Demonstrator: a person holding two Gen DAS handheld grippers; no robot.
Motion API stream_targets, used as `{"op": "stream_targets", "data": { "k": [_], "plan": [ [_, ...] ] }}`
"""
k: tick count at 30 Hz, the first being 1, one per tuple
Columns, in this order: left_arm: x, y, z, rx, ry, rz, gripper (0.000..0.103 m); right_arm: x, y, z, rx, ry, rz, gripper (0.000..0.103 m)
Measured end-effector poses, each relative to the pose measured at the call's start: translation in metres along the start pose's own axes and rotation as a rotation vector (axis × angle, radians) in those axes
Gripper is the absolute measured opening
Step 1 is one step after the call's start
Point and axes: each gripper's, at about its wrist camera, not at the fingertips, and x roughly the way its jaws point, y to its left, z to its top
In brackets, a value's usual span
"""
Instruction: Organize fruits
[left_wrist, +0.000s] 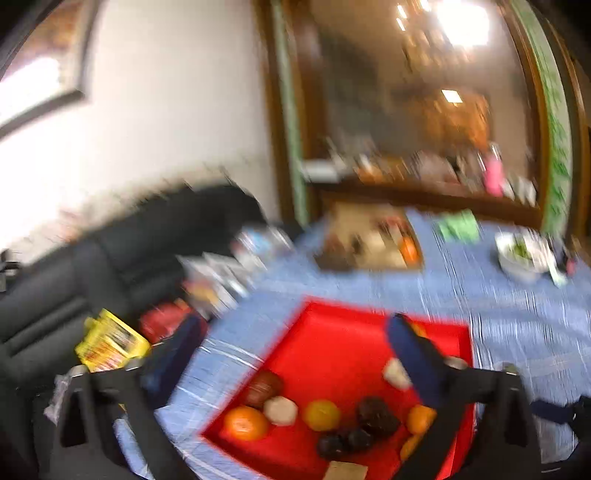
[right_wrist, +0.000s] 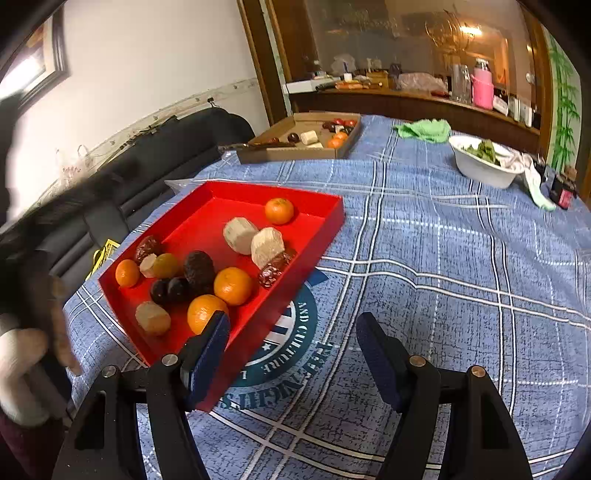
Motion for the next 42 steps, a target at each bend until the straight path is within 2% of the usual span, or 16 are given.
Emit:
{"op": "stream_targets", "data": {
  "k": [1, 3, 5, 9, 16, 29, 42],
  "plan": [
    [-0.015, 0.003, 0.001, -0.026, -0.049, 0.028, 0.103, -0.003, 0.002, 0.0, -0.004, -0.011, -0.003, 0.076],
    [-0.033, 0.009, -0.001, -0.091, -0.095, 0.047, 0.103, -0.006, 0.004, 0.0, -0.005, -0.025, -0.002, 0.076],
    [-0.033, 0.012, -0.002, -0.136, -0.046, 0.041, 0.103, -0.009, 0.006, 0.001, -0.002, -0.031, 0.009, 0.076],
    [-0.017, 0.006, -0.011, -0.122, 0.101, 0.062, 0.103, -0.019, 0.012, -0.002, -0.019, -0.056, 0.005, 0.079],
    [-0.018, -0.005, -0.038, -0.069, 0.217, 0.062, 0.103, -0.03, 0.026, -0.007, -0.071, -0.084, -0.021, 0.084],
    [-0.008, -0.003, -0.051, -0.077, 0.288, 0.008, 0.103, -0.023, 0.046, -0.009, -0.142, -0.073, -0.06, 0.089],
    [0.006, 0.002, -0.062, -0.116, 0.352, -0.068, 0.103, -0.011, 0.05, -0.006, -0.154, -0.046, -0.088, 0.089]
  ]
}}
